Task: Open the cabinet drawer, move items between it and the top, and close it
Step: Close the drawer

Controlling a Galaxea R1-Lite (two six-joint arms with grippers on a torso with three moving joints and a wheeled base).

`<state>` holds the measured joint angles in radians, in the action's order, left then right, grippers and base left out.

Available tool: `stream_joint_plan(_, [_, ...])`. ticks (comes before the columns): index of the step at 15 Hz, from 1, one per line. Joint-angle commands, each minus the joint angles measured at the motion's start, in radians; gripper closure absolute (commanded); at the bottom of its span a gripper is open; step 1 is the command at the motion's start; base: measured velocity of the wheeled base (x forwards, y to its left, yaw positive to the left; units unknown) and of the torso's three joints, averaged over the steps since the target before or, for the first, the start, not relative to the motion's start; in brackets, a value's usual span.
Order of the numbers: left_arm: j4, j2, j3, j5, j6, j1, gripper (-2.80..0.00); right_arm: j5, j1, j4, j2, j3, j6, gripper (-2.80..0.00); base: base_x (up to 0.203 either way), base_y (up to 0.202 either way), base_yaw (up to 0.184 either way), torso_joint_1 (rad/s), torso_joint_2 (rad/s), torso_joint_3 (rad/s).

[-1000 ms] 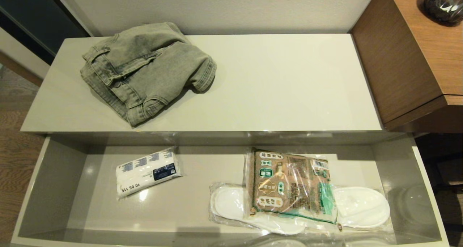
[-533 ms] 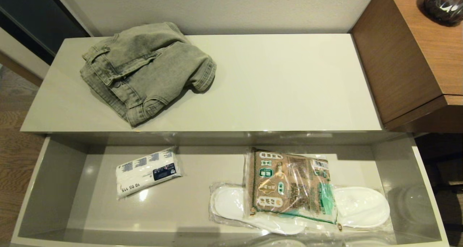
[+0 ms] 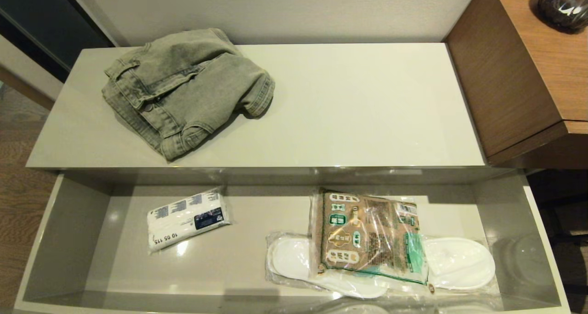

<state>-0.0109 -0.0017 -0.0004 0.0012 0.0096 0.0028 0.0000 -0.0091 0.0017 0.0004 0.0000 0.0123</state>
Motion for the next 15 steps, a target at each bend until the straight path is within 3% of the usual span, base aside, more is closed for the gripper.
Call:
stream_joint_plan(1, [-0.001,0.005,-0.001,-0.001,0.016,0.000,0.00,0.000,0.000,0.000,-0.002,0.003,0.000,0.00,0.000,0.000,0.000,0.000,0.00,0.000])
stream_joint_plan(3, [-0.006,0.005,-0.001,0.001,0.041,0.000,0.00,0.000,0.000,0.000,-0.002,0.003,0.000,0.00,0.000,0.000,0.000,0.000,0.00,0.000])
stream_joint_plan(4, [-0.008,0.005,-0.003,-0.007,0.098,0.000,0.00,0.000,0.000,0.000,-0.002,0.003,0.000,0.00,0.000,0.000,0.000,0.000,0.00,0.000])
stream_joint_plan(6, [-0.014,0.005,-0.009,-0.012,0.127,0.000,0.00,0.000,0.000,0.000,-0.002,0.003,0.000,0.00,0.000,0.000,0.000,0.000,0.00,0.000])
stream_joint_plan(15, [-0.012,0.003,-0.006,-0.015,0.122,0.000,0.00,0.000,0.000,0.000,-0.002,0.003,0.000,0.00,0.000,0.000,0.000,0.000,0.00,0.000])
